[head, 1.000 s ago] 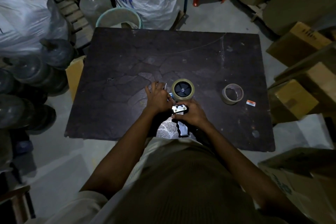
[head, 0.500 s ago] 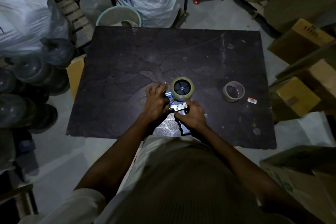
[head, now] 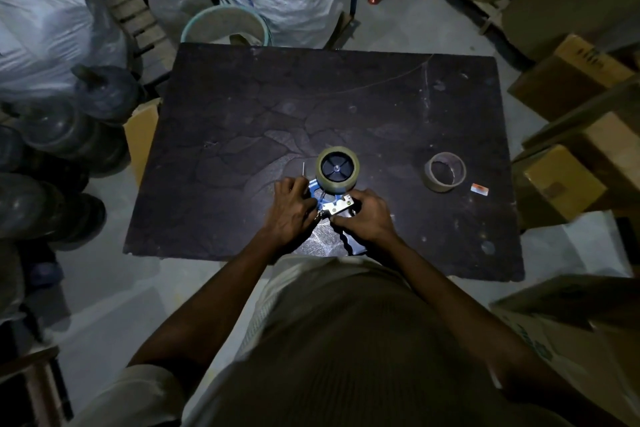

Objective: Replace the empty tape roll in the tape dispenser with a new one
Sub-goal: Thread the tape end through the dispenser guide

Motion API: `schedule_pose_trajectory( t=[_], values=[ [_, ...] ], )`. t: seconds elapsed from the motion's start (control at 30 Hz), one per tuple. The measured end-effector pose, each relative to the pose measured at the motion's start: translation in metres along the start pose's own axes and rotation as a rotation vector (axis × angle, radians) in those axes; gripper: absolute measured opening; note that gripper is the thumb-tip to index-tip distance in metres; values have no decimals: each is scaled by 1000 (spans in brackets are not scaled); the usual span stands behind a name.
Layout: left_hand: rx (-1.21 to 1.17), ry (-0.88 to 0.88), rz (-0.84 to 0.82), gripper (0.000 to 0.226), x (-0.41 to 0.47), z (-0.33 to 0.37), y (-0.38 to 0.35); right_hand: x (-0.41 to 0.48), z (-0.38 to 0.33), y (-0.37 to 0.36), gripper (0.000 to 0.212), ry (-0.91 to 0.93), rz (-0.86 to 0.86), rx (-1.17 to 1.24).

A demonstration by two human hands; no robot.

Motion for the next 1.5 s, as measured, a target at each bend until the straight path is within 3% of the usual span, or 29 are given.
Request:
schedule_pose_trajectory(
  t=[0.17,0.5,0.67,0.87,1.17,1.3,1.5],
  values=[
    [-58,53,28,18,-23,-10,-4,11,21,6,52,-118,34,52],
    [-98,105,37,20,-24,-11,-7,11,19,7,53,-113,33,84],
    [-229,94,-5,20,-24,-11,-11,7,11,8,57,-4,18,28],
    [-443,231,-49,17,-24,-17,-13,0,15,0,58,-97,-55,121],
    [-394,173,-37,19,-37,-20,-19,-12,22,-7,90,30,-45,77],
    [-392,166,-12,20,-40,-19,-22,-11,14,-11,86,48,-3,-42],
    [-395,96,41,4,-36,-15,-15,-18,1,-30,60,-2,75,-122]
  ],
)
Point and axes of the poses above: each hand's wrist, its own x-axis towards the middle knuckle, its own y-axis out of the back of the hand, z = x × y, the point moved 3 cm from there along x, towards the middle knuckle, and after that the axes turned 7 degrees about -y, right-handed, at the moved point
